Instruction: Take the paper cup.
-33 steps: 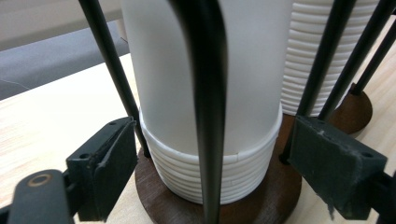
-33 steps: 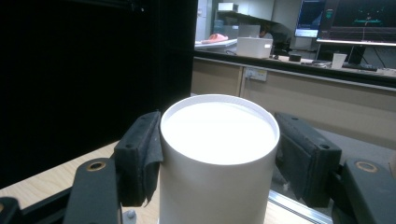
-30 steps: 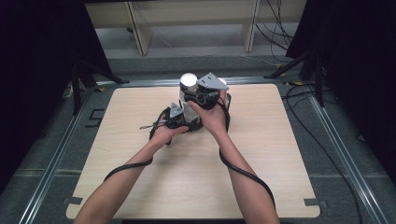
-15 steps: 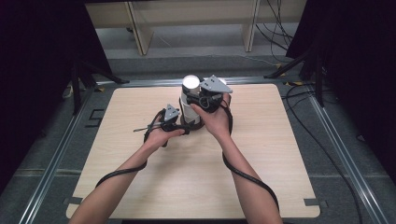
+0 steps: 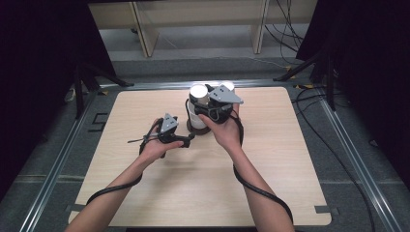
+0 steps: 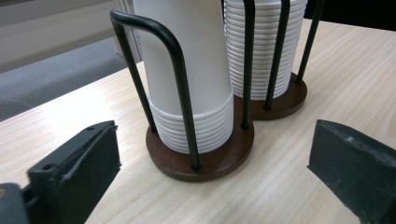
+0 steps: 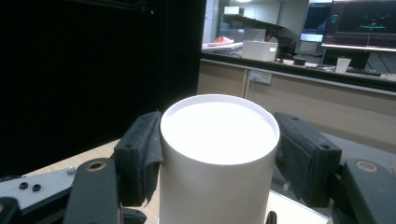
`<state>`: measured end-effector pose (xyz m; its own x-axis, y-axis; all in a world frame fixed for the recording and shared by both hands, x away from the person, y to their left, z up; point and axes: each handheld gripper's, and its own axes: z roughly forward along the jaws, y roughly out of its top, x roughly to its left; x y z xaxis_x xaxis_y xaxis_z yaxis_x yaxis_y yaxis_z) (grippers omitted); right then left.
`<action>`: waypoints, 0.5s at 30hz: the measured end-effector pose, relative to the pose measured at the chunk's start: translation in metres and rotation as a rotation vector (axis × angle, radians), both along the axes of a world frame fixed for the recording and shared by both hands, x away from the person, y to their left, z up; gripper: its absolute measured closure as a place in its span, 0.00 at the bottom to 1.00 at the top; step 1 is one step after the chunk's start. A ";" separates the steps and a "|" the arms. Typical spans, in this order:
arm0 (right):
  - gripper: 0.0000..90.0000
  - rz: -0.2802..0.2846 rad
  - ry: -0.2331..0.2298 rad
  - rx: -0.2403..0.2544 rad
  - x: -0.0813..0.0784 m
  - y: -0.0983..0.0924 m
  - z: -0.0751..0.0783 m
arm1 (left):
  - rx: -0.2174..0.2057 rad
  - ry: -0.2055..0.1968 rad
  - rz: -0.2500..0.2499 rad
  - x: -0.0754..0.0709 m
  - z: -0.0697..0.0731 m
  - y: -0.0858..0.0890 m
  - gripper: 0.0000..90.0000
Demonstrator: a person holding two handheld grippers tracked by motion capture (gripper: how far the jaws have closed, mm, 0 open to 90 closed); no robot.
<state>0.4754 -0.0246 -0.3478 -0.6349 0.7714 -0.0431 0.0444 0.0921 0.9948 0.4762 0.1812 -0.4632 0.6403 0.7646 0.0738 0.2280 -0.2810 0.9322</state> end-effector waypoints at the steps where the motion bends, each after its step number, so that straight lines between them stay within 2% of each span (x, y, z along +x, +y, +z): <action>1: 0.39 0.006 0.007 0.007 -0.002 0.001 0.000 | -0.005 0.003 -0.003 -0.005 0.001 0.000 0.00; 2: 0.39 0.006 0.007 0.007 -0.002 0.001 0.000 | -0.005 0.003 -0.003 -0.005 0.001 0.000 0.00; 4: 0.39 0.005 -0.031 -0.019 -0.004 -0.002 0.000 | -0.001 -0.004 -0.012 -0.009 0.002 0.001 0.00; 5: 0.39 0.005 -0.031 -0.019 -0.004 -0.002 0.000 | 0.005 -0.032 -0.024 -0.009 0.003 0.002 0.00; 9: 0.39 0.016 0.004 -0.002 -0.014 -0.002 -0.002 | -0.002 -0.041 -0.035 -0.017 0.005 0.003 0.00; 10: 0.39 0.016 0.004 -0.002 -0.014 -0.002 -0.002 | 0.002 -0.039 -0.036 -0.019 0.005 0.003 0.00; 11: 0.39 0.013 -0.021 -0.027 -0.013 -0.004 -0.002 | 0.001 -0.039 -0.042 -0.020 0.006 0.003 0.00; 12: 0.39 0.024 -0.004 -0.011 -0.016 -0.003 -0.005 | -0.002 -0.043 -0.048 -0.024 0.006 0.003 0.00; 14: 0.39 0.020 -0.007 -0.011 -0.016 -0.003 -0.006 | -0.003 -0.047 -0.055 -0.026 0.007 0.003 0.00; 15: 0.39 0.021 0.020 -0.003 -0.018 -0.004 -0.007 | -0.005 -0.047 -0.059 -0.028 0.008 0.003 0.00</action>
<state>0.4571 -0.0288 -0.3551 -0.6519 0.7576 -0.0329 0.0618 0.0962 0.9934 0.4486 0.1837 -0.4549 0.6803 0.7258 0.1015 0.1670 -0.2883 0.9429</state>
